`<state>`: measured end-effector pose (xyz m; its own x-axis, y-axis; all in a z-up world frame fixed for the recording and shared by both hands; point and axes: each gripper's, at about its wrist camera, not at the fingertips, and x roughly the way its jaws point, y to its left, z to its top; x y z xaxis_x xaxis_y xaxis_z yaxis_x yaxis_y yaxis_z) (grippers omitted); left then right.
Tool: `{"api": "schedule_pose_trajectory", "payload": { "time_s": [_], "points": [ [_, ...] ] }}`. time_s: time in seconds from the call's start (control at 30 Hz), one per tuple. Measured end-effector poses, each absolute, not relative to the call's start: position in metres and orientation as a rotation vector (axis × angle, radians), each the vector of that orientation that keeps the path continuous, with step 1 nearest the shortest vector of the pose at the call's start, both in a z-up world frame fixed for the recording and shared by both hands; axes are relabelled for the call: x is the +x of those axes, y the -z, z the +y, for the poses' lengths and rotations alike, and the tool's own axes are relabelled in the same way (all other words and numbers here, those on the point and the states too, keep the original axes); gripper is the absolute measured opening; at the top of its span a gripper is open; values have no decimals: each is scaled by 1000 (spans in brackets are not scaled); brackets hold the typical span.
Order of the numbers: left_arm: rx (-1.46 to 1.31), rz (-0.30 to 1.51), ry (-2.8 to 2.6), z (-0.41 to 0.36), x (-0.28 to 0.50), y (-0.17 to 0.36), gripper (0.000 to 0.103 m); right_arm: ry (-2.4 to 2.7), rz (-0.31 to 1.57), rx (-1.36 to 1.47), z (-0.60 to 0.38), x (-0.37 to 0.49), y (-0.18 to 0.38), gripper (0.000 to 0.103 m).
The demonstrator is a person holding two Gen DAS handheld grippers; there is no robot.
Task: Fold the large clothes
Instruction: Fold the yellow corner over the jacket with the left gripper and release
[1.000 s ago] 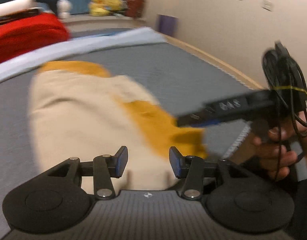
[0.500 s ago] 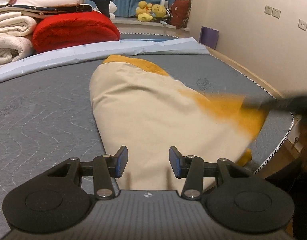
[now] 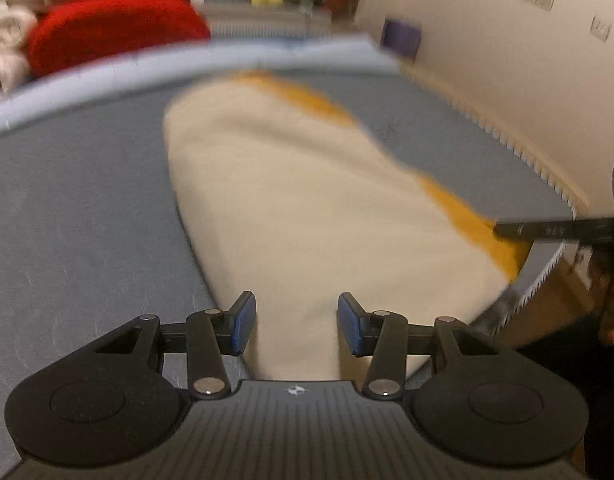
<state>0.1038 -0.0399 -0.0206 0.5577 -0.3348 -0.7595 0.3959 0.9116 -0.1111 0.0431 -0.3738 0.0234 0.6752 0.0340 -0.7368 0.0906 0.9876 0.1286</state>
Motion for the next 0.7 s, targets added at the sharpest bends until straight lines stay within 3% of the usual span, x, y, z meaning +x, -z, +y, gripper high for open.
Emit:
{"api": "schedule_pose_trajectory", "payload": {
  "time_s": [0.13,0.3,0.37,0.43,0.6,0.7],
  "points": [
    [71,1027,403,-37,117,49,62,44,983,104,-366,55,4,0],
    [57,971,471,-29,107,20,56,60,994,77,-359,59,9,0],
    [94,1031,465,-28,107,29,52,60,990,71,-359,59,8,0],
    [169,1086,440,-32,109,48,54,52,1005,37,-353,59,11,0],
    [163,1093,461,-27,112,35,53,68,988,-15,-345,59,9,0],
    [178,1005,476,-23,109,14,53,99,904,-68,-341,52,-6,0]
  ]
}}
